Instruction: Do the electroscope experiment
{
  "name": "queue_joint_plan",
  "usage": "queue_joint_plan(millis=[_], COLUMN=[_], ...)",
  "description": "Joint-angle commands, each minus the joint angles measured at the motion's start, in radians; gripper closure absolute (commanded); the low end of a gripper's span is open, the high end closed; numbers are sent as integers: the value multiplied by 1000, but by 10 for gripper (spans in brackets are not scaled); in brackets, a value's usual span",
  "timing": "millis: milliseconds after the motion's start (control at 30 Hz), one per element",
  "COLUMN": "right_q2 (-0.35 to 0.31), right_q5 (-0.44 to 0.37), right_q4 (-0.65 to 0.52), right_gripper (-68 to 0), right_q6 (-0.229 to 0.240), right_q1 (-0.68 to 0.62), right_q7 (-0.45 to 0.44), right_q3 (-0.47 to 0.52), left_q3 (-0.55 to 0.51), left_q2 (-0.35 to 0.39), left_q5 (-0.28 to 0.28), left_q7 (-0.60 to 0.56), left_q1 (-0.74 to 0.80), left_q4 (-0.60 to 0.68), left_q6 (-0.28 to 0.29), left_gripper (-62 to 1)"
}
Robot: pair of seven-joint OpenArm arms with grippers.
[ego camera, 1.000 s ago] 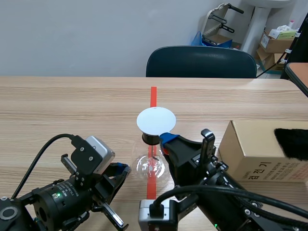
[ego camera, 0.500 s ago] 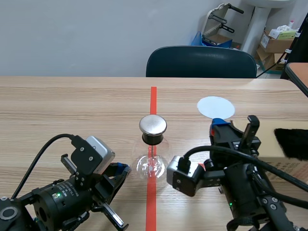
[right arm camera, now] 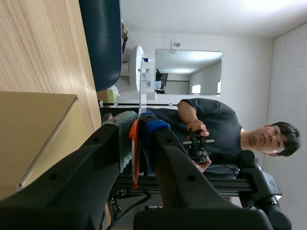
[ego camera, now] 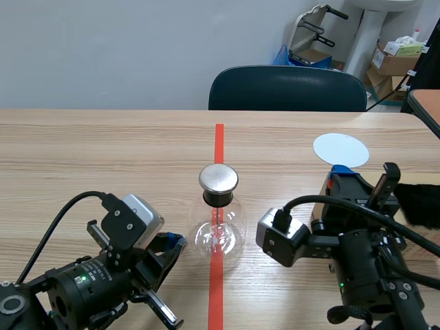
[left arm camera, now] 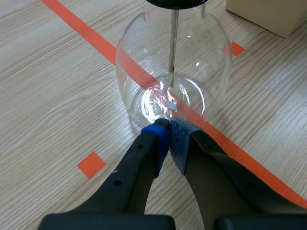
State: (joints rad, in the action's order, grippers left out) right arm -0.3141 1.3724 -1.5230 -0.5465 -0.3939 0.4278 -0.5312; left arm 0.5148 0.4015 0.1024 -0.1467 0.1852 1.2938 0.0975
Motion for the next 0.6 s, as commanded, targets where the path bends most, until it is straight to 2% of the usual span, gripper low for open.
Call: queue_joint_plan(millis=[0, 267, 433, 567], right_q2=[-13, -13, -13, -13], right_q5=[8, 11, 17, 19], right_q4=[-19, -19, -19, -19], right_gripper=[-8, -8, -8, -8], right_q6=[-14, -16, -45, -45], right_q1=[11, 11, 11, 11], right_q7=[-8, -116, -251, -358], right_q3=[8, 9, 9, 9], left_q3=[-4, -4, -4, -4], left_q2=[-7, -7, -7, -7], left_q5=[6, 6, 6, 6], left_q7=[-14, -14, -14, -14], left_q1=[-5, -5, -5, -5], left_q4=[11, 11, 11, 11], left_q6=[-2, -2, -2, -2], left_gripper=[-16, -16, -16, -16])
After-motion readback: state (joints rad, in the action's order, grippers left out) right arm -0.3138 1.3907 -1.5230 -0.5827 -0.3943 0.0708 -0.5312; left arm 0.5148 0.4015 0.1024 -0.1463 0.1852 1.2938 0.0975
